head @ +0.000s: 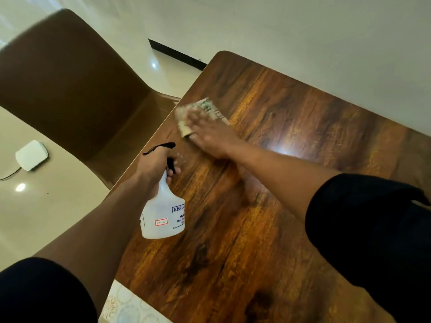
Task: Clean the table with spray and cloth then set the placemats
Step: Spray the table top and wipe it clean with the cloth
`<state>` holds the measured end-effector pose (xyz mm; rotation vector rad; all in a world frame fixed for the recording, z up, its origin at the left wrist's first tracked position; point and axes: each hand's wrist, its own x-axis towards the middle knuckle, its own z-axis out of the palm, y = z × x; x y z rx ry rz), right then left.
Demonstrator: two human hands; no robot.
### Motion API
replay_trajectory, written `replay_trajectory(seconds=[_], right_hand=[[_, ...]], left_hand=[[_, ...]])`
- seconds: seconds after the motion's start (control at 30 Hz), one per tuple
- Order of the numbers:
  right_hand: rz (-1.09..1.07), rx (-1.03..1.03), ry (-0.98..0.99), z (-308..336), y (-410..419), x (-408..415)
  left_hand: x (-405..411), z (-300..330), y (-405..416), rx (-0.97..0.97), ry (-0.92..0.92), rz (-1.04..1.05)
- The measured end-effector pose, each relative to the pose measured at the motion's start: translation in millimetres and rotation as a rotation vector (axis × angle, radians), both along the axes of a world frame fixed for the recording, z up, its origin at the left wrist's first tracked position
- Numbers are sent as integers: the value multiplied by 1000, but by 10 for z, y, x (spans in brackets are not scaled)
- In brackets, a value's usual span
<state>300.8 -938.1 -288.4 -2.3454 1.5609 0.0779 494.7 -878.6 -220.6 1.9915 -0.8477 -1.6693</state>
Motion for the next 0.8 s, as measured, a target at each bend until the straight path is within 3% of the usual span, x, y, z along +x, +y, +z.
replay_trajectory(seconds=[0.17,0.37,0.63,0.8], right_hand=[[-476,22,-27,23,-295,-945],[-642,16,-36,-66,-357,-852],[-16,10,30,95,581,648],[174,12,27,52,852,559]], left_hand=[[121,21,121,34,35,-8],[250,108,428,11,46,88],[368,240,854,32,35,137],[381,179,1066,89,15,127]])
